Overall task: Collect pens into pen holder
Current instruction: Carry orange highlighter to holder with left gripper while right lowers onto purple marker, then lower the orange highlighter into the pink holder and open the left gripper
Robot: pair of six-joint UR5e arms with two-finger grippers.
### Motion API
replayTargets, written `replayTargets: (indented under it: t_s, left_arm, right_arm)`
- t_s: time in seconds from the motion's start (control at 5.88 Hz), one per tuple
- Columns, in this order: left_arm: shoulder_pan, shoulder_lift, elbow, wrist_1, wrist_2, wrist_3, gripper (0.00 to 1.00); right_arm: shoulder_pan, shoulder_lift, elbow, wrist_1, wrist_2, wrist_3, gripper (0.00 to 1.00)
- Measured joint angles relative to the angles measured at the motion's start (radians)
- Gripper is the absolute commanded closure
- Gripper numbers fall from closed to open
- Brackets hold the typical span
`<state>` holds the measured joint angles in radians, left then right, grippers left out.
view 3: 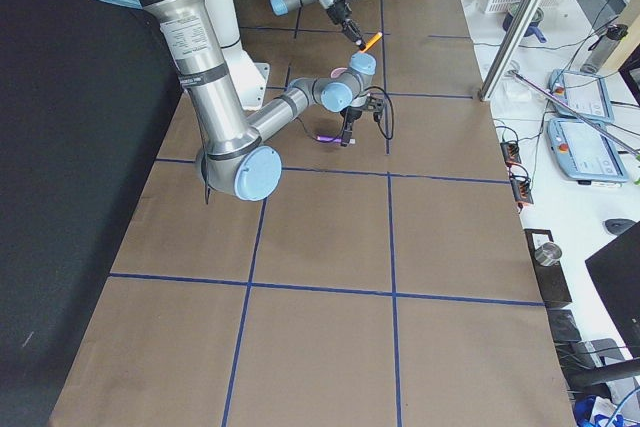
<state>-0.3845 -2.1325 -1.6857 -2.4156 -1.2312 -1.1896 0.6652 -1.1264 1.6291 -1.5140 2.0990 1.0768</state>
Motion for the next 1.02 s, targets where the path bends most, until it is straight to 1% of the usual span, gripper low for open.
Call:
replayTargets:
  t_s: [0.34,0.51,0.68,0.85,1.02]
  left_arm:
    - [0.076,0.015,0.039,-0.036,0.075,0.002,1.00]
    - [0.093,0.019,0.043,-0.038,0.085,0.003,1.00]
    - [0.103,0.019,0.047,-0.038,0.088,0.003,0.86]
    - [0.109,0.018,0.048,-0.038,0.089,0.004,0.01]
    - [0.111,0.014,0.047,-0.037,0.089,0.004,0.00]
  right_arm:
    - [0.000,0.000,0.000,0.000,0.001,0.000,0.00]
    - [0.000,0.000,0.000,0.000,0.001,0.000,0.00]
    - [0.000,0.001,0.000,0.000,0.001,0.000,0.00]
    - [-0.001,0.002,0.000,0.000,0.001,-0.001,0.00]
    - [-0.001,0.002,0.000,0.000,0.000,0.000,0.00]
